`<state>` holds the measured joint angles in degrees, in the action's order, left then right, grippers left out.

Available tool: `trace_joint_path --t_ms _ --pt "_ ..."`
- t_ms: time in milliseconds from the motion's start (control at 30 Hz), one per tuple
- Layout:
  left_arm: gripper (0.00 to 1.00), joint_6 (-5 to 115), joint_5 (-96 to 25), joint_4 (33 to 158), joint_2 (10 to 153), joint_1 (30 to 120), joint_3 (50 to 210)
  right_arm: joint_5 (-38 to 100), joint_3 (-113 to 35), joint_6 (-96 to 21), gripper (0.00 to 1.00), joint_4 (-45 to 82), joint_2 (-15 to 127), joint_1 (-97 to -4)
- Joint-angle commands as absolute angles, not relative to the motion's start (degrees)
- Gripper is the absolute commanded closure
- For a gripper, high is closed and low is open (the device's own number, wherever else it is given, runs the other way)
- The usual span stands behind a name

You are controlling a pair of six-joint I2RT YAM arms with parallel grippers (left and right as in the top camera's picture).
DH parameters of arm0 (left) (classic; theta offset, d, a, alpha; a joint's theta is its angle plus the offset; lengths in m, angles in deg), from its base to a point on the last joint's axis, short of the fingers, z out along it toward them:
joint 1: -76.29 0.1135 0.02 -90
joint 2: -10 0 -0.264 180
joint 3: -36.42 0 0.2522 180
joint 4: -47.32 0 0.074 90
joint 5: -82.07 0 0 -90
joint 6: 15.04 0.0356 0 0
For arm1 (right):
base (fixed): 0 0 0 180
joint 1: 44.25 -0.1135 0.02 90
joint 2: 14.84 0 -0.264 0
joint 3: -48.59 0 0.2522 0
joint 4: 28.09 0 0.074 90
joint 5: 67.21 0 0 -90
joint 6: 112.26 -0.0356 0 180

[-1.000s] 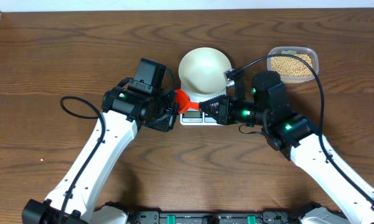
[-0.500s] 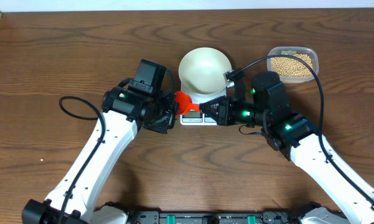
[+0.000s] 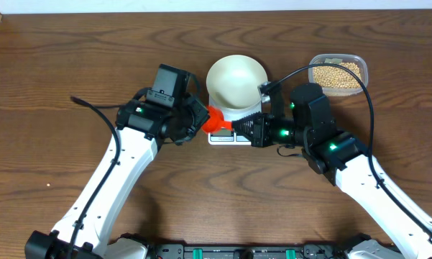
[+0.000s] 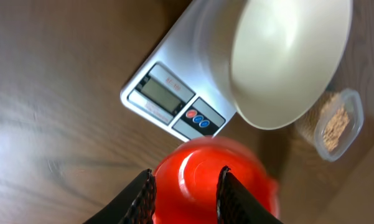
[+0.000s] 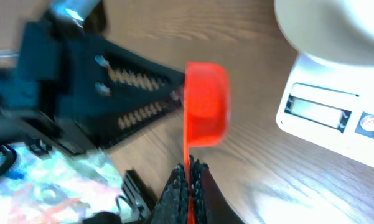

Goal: Scoop item into bowl and weigh 50g on scale

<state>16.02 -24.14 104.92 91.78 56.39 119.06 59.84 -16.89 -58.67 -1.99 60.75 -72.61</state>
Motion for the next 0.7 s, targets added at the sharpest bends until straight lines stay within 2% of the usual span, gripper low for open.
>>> trace_joint_path --t_ms 0,367,667 --pt "0.66 27.3 -23.6 104.7 91.4 58.0 119.4 59.1 -17.8 -55.0 0.99 -0.3 60.6 -71.7" --pt "0.66 34.7 -29.0 101.4 89.9 61.7 119.4 63.5 -17.9 -50.8 0.99 2.1 60.5 -67.6" --pt "0.66 47.6 -29.0 100.8 87.5 63.8 119.4 62.1 -23.5 -38.6 0.99 17.7 60.4 -63.4"
